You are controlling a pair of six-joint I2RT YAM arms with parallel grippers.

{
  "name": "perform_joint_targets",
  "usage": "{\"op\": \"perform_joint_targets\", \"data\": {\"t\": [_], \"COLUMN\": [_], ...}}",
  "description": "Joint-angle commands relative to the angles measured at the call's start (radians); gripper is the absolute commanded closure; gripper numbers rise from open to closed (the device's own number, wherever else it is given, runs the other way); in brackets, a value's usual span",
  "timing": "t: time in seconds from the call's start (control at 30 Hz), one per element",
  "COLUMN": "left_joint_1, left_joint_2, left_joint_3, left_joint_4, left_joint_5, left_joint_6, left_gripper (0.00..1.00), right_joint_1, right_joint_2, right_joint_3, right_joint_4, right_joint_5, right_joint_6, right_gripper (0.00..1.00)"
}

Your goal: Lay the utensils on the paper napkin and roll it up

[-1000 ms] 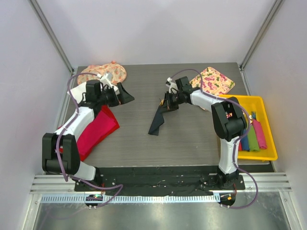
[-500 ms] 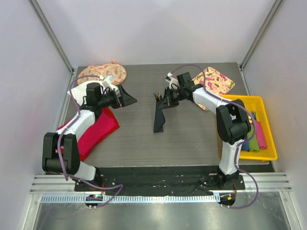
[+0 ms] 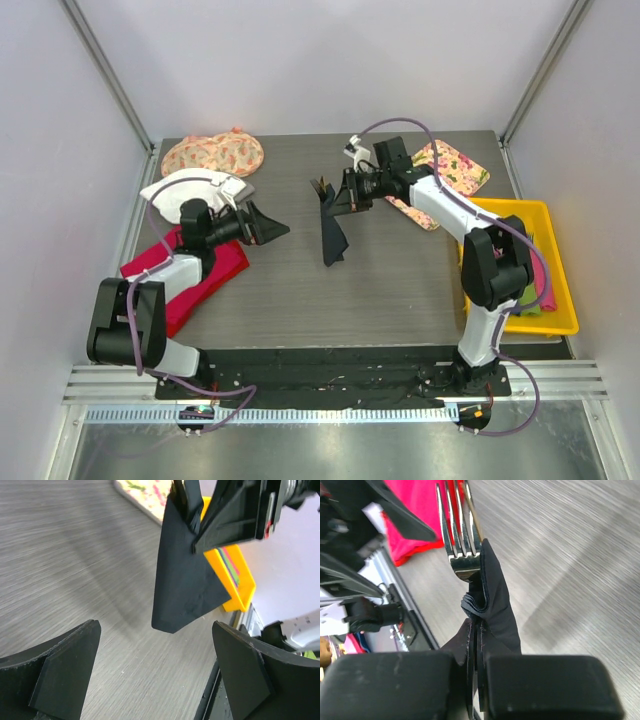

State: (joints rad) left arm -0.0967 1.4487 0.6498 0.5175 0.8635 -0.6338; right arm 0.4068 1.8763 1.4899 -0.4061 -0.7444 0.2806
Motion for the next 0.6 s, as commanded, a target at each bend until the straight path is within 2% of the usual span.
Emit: {"op": "perform_joint_targets", "data": {"t": [0.0, 0.17, 0.3, 0.43, 0.57], "left_joint_1": [0.0, -0.003, -0.014, -0.023, -0.061], "left_joint_2": [-0.042, -0.04, -0.071, -0.148, -0.253], "left_joint_3": [-0.036, -0.018, -0.015, -0.025, -0.038], "left_joint_4": [0.351, 0.469, 0.53, 0.524, 0.498], "left_joint_5": [0.115, 0.16, 0.209, 0.291, 0.29], "left_joint_6": [-0.078, -0.073, -0.144, -0.179, -0.168], "left_gripper": [0.0, 0.0, 0.01, 0.03, 0.03], "right_joint_1": [0.013, 0.049, 0.087, 0.127, 0.17], "right_joint_2": [-0.118, -0.193, -0.258, -0.322, -0.365], "right_joint_3": [0.078, 0.113, 0.122, 0.128, 0.139], "right_joint_4": [-0.006, -0.063, -0.092, -0.114, -0.134], "right_joint_5": [-0.119, -0.177, -0.182, -0.171, -0.154], "right_joint_6": [-0.021, -0.082, -0.116, -0.161, -0.192], "right_gripper": [0.99, 0.99, 0.99, 0.99, 0.99]}}
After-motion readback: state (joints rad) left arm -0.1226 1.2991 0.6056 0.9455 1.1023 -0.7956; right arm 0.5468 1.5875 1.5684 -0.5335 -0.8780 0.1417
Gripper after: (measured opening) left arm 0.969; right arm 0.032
